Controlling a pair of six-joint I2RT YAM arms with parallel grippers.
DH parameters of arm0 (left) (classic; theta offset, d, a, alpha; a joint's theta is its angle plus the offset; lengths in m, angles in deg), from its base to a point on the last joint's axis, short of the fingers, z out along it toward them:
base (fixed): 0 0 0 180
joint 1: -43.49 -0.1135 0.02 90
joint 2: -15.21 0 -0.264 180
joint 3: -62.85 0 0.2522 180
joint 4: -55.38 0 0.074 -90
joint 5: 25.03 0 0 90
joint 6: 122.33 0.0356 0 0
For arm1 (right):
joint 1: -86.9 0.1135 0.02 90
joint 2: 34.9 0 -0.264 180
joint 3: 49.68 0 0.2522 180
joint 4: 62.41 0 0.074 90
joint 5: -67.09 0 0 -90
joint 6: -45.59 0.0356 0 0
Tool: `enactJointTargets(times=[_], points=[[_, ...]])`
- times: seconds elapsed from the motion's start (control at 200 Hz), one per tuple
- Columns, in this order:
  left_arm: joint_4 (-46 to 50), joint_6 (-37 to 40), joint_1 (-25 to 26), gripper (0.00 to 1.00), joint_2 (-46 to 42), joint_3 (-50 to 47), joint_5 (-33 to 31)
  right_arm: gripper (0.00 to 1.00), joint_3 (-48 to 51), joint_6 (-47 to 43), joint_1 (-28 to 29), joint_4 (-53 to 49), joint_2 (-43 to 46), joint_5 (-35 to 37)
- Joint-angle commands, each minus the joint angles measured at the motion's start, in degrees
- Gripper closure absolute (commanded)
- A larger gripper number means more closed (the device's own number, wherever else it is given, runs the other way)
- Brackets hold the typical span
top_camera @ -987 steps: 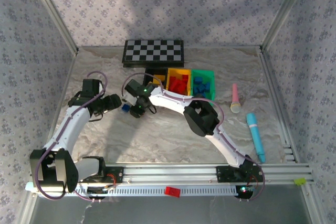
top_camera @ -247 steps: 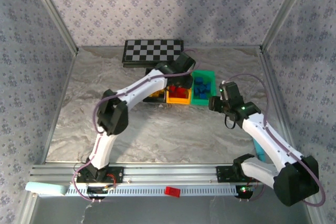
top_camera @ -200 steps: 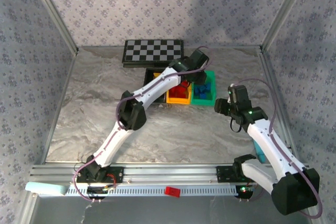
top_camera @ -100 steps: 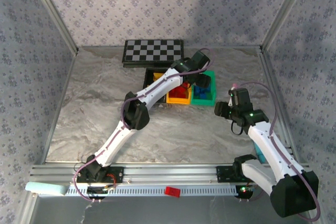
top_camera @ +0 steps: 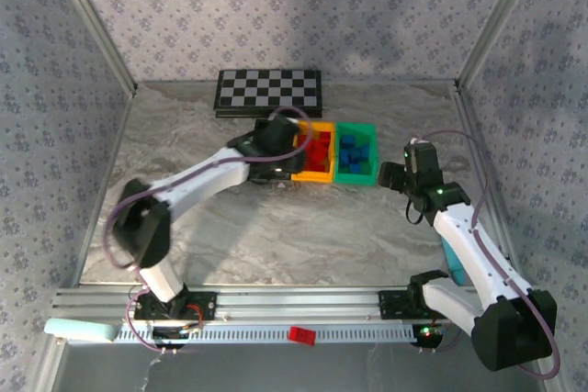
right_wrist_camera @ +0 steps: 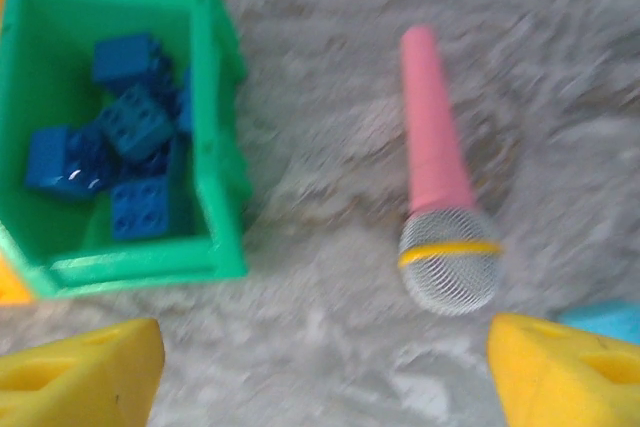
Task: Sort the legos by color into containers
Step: Place the lego in the container, then reset both arms
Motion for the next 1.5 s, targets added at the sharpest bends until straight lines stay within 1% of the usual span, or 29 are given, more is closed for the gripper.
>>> enactJointTargets(times=[0.0,0.025,0.06,0.08,0.1,0.12,0.145,0.185,0.205,0.23,0.305,0.39,0.425,0.465,0.57,0.66,0.765,0.82,0.905,0.96,1.0,1.059,1.074,1.164,1.239,1.289,1.324,1.394,1.499], points=[[-6.31,-1.93,-6.17,0.22,-9.47,-10.95,-6.03,0.04,5.11,-4.47,-0.62,11.45,-1.11,15.46],[-6.24,-2.16,-8.03,0.22,-11.54,-13.16,-6.36,0.02,6.56,-5.53,-0.77,15.28,-1.63,17.14],[-6.49,-2.54,-10.67,0.22,-14.21,-16.24,-6.92,0.00,8.46,-7.42,-1.30,18.99,-2.60,18.77],[-6.86,-2.63,-12.25,0.19,-15.80,-18.01,-7.05,0.00,9.34,-8.10,-1.59,21.26,-3.50,19.56],[-7.33,-2.74,-13.60,0.17,-17.23,-19.77,-7.30,0.00,10.05,-8.41,-1.90,23.11,-4.27,19.95],[-7.63,-2.81,-15.42,0.17,-18.75,-21.26,-7.27,0.00,10.50,-8.51,-2.51,24.73,-5.19,19.88],[-7.76,-3.06,-17.36,0.13,-20.48,-22.81,-7.34,0.00,10.86,-8.52,-3.42,26.52,-6.39,19.04],[-8.42,-2.87,-20.00,0.12,-23.09,-25.60,-7.53,0.00,11.03,-8.48,-4.73,28.52,-8.41,17.11],[-8.86,-2.84,-21.45,0.05,-24.36,-26.82,-7.85,0.00,10.93,-8.58,-5.55,30.28,-9.95,15.76],[-9.32,-2.84,-22.89,0.01,-25.68,-28.12,-8.45,0.00,11.02,-8.67,-6.07,32.13,-11.13,15.33],[-10.84,-2.35,-27.19,0.00,-27.95,-30.91,-9.20,0.00,12.41,-10.93,-6.64,39.77,-14.62,15.16],[-10.96,-1.75,-31.62,0.00,-27.77,-31.59,-9.45,0.00,15.51,-14.56,-7.08,50.58,-17.33,13.01],[-12.78,1.07,-32.74,0.00,-27.17,-32.22,-9.41,0.00,16.62,-15.87,-7.42,54.51,-18.26,11.37],[-15.61,4.20,-33.35,0.00,-26.38,-33.48,-10.59,0.00,17.19,-17.75,-7.82,57.12,-19.40,9.36],[-24.54,11.07,-34.07,0.00,-24.02,-37.33,-14.37,0.00,19.14,-19.48,-8.14,64.21,-23.17,7.83],[-39.44,15.23,-34.41,0.00,-21.82,-43.45,-15.82,0.00,19.63,-20.35,-8.54,66.79,-25.62,5.82],[-58.05,16.91,-36.04,0.00,-18.19,-50.30,-14.69,0.01,19.36,-22.16,-9.32,67.16,-26.90,2.21],[-59.33,17.79,-36.59,0.00,-17.16,-49.78,-13.44,0.01,19.46,-21.80,-10.75,67.44,-27.21,-1.62],[-69.94,21.13,-37.03,0.00,-13.48,-51.63,-10.91,0.02,20.13,-20.62,-13.31,68.80,-28.42,-7.52],[-70.99,20.35,-38.63,0.00,-10.29,-50.96,-6.32,0.00,20.71,-20.95,-14.27,70.48,-29.31,-10.91],[-74.11,20.92,-39.03,0.00,-6.79,-50.18,-4.78,0.00,20.59,-20.92,-14.29,69.89,-29.17,-11.26],[-68.16,19.97,-40.25,0.00,-7.56,-48.17,-1.09,0.00,20.59,-20.91,-14.42,70.06,-29.28,-11.39],[-68.06,19.73,-40.78,0.00,-7.45,-48.25,-0.22,0.00,20.59,-20.92,-14.37,70.01,-29.29,-11.35],[-70.90,20.16,-40.97,0.00,-6.50,-49.34,1.38,0.00,20.59,-20.97,-14.39,70.09,-29.26,-11.41],[-74.48,20.66,-41.55,0.00,-4.96,-50.40,4.04,0.00,20.56,-20.92,-14.42,70.09,-29.31,-11.35],[-73.14,20.58,-41.52,0.00,-5.45,-50.16,4.24,0.00,20.59,-20.98,-14.40,70.09,-29.24,-11.41],[-74.19,20.78,-41.57,0.00,-5.16,-50.47,4.32,0.00,20.59,-20.96,-14.42,70.14,-29.29,-11.34],[-74.88,23.08,-40.78,0.00,-5.39,-51.02,7.55,0.00,20.58,-20.99,-14.42,70.10,-29.24,-11.35],[-73.71,22.86,-41.33,0.00,-5.36,-50.24,8.89,0.00,20.59,-20.96,-14.42,70.09,-29.23,-11.34]])
